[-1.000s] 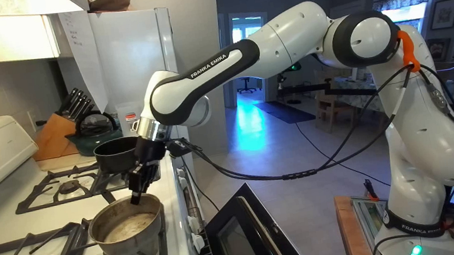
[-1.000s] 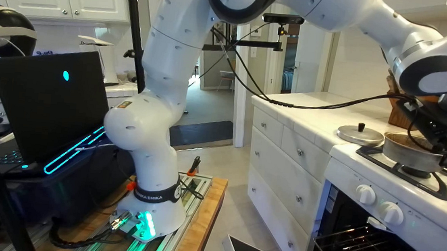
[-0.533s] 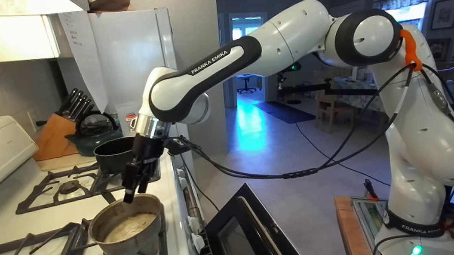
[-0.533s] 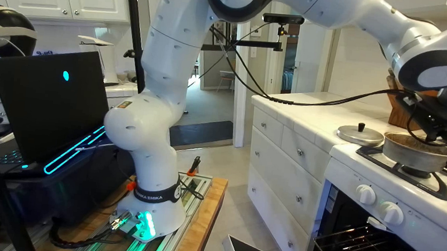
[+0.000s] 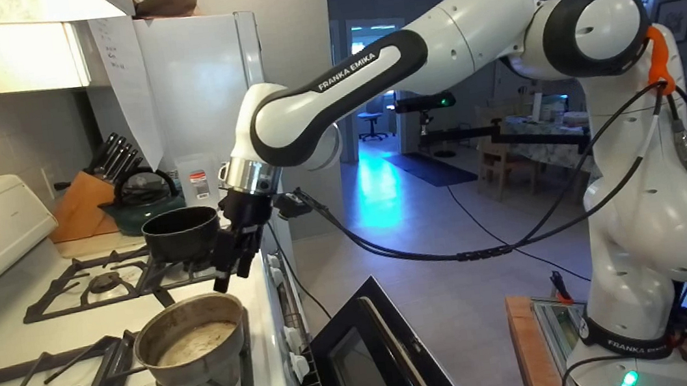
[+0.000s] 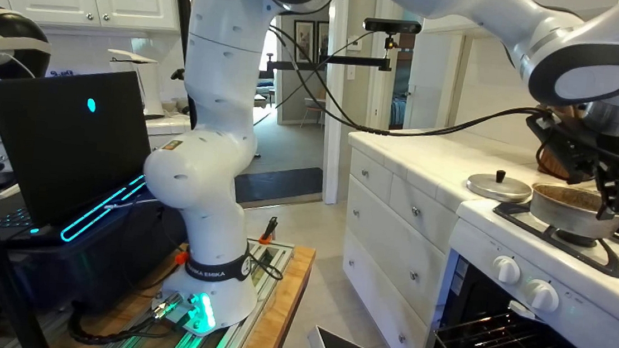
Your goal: Remove the silver pan from the oven and put it on the bottom left stove plate
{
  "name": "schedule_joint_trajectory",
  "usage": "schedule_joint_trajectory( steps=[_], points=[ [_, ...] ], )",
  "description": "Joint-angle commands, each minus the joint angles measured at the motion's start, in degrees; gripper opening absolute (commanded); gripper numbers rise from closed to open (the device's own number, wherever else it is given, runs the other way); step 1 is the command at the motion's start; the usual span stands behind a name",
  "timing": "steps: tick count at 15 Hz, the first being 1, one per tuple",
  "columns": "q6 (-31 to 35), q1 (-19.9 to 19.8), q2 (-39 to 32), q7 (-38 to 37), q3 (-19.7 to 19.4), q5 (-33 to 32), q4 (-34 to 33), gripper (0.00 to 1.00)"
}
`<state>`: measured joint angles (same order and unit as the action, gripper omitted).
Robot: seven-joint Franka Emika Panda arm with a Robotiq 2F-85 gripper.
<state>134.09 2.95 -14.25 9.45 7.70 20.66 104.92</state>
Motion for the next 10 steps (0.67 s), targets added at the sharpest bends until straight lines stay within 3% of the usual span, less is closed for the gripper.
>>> schedule_joint_trajectory(
  steps=[1, 10],
  points=[
    [1.39, 0.88, 8.27, -6.18, -1.54, -4.34, 9.66, 1.00],
    [1.57, 1.12, 18.78, -5.15, -1.65, -14.57, 21.04, 1.00]
  ],
)
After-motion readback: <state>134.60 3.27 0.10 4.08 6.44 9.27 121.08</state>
